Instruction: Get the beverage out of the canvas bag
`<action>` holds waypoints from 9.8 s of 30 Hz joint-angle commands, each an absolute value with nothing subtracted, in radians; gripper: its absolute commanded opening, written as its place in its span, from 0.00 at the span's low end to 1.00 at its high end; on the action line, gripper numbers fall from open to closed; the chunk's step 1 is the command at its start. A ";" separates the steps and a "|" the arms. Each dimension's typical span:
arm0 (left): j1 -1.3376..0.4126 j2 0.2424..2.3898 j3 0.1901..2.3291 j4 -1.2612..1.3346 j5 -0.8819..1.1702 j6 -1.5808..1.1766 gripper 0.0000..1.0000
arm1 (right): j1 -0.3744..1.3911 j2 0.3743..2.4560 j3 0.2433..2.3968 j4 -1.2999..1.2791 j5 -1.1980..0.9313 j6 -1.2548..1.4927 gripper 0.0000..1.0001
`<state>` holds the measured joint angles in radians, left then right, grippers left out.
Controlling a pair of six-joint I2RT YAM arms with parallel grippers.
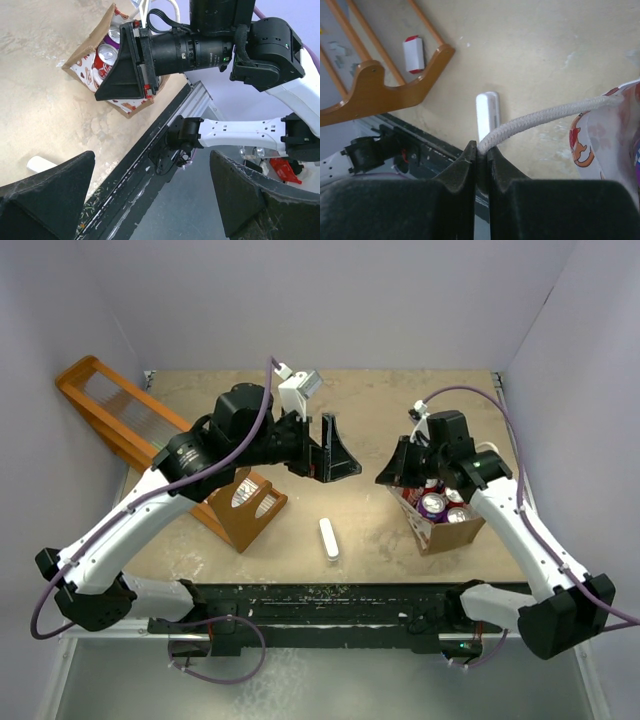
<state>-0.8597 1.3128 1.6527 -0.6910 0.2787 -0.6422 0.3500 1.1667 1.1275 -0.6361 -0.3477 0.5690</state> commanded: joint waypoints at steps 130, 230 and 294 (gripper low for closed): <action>-0.754 1.664 1.575 -0.796 0.328 -0.458 0.00 | 0.616 1.714 1.368 -0.778 0.365 0.951 0.41; -0.736 1.780 1.688 -0.868 0.356 -0.556 0.00 | 0.128 1.650 1.278 -0.089 0.494 0.429 0.00; -0.735 1.668 1.507 -0.680 0.459 -0.551 0.07 | 0.051 1.303 1.167 -0.455 0.153 0.506 0.91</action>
<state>-0.7395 1.7340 1.5440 -0.7567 0.4152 -0.5404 0.0555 1.4158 1.2198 -0.3840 0.2314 0.4667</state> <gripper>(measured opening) 0.099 0.908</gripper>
